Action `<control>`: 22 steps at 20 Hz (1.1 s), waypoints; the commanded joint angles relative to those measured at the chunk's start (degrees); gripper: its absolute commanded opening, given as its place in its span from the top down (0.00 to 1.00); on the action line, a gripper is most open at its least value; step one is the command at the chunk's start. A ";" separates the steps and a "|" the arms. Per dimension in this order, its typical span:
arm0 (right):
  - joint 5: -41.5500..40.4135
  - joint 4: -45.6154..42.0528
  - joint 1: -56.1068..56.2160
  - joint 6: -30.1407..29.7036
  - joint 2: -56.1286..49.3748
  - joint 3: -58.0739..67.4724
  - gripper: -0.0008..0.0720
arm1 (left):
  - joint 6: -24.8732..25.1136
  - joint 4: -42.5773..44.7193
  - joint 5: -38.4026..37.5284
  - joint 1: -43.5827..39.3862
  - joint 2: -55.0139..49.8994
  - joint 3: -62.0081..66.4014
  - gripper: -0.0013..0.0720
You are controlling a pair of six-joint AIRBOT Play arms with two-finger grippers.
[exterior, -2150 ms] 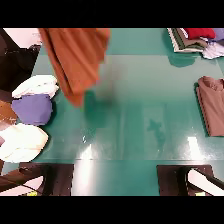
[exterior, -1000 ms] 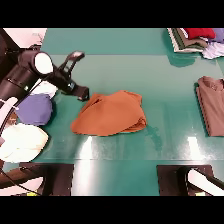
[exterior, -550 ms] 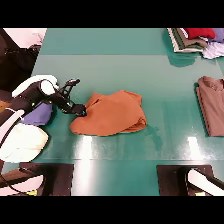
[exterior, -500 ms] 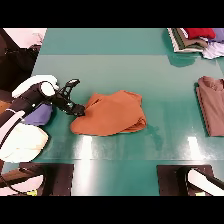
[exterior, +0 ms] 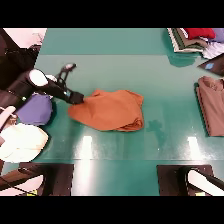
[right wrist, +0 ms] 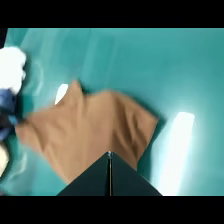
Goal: Fold the shirts.
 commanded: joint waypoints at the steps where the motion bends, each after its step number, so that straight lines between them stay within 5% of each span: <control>1: -7.56 0.09 4.31 -1.79 -0.44 -13.90 0.57 | -0.07 1.51 -1.22 0.02 3.02 8.52 0.95; 2: -10.60 0.15 6.21 -1.90 -1.49 -17.62 0.31 | -0.09 1.51 -1.44 0.02 3.19 9.81 0.95; 3: -13.07 0.15 8.55 -1.90 -3.26 -20.87 0.29 | -0.09 1.40 -1.49 0.02 3.17 10.34 0.95; 10: -28.48 0.20 23.96 -3.48 -21.81 -20.96 0.29 | -0.07 1.64 -2.82 0.02 2.64 9.77 0.95; 15: -27.85 0.17 27.06 -3.34 -32.15 -10.73 0.31 | -0.07 1.64 -2.93 0.02 2.64 9.77 0.95; 17: -26.80 0.15 27.76 -3.39 -34.51 -7.67 0.65 | -0.07 1.66 -2.97 0.02 2.64 9.77 0.95; 18: -26.34 0.15 27.76 -3.43 -35.08 -6.36 0.91 | -0.04 1.68 -2.97 0.02 2.67 9.77 0.95; 22: -21.79 -2.84 26.05 -3.48 -31.12 1.05 0.97 | -0.15 8.85 -3.08 0.04 5.14 14.10 0.95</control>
